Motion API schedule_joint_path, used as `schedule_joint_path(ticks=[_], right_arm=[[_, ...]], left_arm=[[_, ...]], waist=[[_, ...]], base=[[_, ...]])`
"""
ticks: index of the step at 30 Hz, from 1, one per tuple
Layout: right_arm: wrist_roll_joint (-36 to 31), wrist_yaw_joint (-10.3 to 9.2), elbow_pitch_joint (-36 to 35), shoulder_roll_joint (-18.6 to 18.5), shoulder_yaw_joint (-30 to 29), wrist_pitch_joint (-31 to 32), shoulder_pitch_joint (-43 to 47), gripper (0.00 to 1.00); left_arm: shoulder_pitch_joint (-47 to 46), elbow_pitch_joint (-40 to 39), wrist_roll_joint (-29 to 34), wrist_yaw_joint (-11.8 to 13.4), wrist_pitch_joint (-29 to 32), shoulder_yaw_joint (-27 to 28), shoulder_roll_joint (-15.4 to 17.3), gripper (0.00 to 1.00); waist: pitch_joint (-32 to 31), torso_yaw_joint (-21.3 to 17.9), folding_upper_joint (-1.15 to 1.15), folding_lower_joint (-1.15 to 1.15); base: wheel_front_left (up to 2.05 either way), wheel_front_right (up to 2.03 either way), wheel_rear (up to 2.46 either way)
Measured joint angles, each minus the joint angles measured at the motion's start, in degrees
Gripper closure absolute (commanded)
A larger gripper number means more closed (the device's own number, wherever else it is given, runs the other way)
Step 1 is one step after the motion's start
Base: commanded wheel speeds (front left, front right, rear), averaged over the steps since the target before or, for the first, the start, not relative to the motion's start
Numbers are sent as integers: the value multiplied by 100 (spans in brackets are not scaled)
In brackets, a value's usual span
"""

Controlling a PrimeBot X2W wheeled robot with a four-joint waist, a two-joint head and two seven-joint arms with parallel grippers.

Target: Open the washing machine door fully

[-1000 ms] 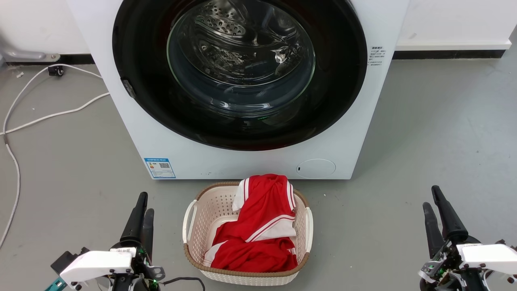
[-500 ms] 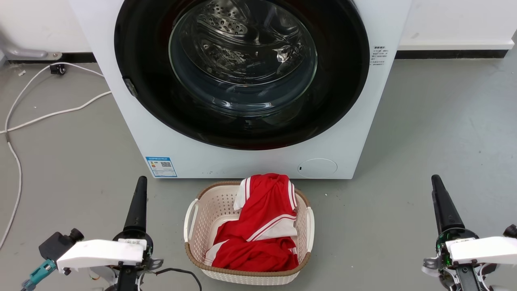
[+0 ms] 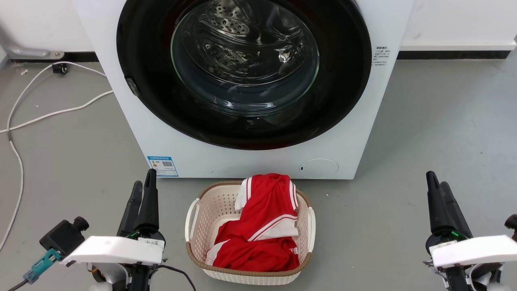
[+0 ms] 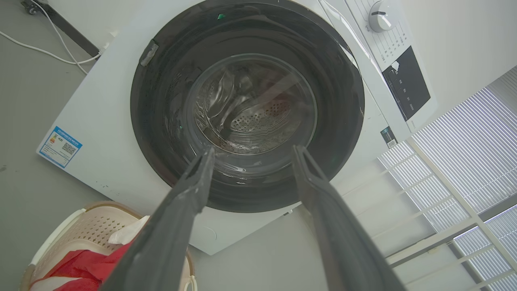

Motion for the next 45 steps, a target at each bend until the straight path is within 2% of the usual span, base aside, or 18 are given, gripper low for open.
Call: schedule_joint_path(ticks=[8, 15, 29, 45], right_arm=[[-1172, 0, -88, 1, 102, -146, 55, 0], [-1841, 0, -174, 2, 116, -207, 101, 0], [-2936, 0, -326, 3, 116, -272, 199, 0], [-3833, 1, -471, 3, 63, -294, 275, 0]], left_arm=[[47, -79, 728, 78, -145, -62, 0, 0], [59, -85, 1304, 120, -271, -108, 1, 0], [73, -47, 2406, 187, -488, -201, 2, 0], [77, -44, 3486, 279, -720, -322, 9, 0]], waist=[[11, 10, 0, 0], [23, 17, 0, 0], [43, 31, 0, 0], [61, 56, 0, 0]], base=[[0, 0, 0], [0, 0, 0], [0, 0, 0], [0, 0, 0]])
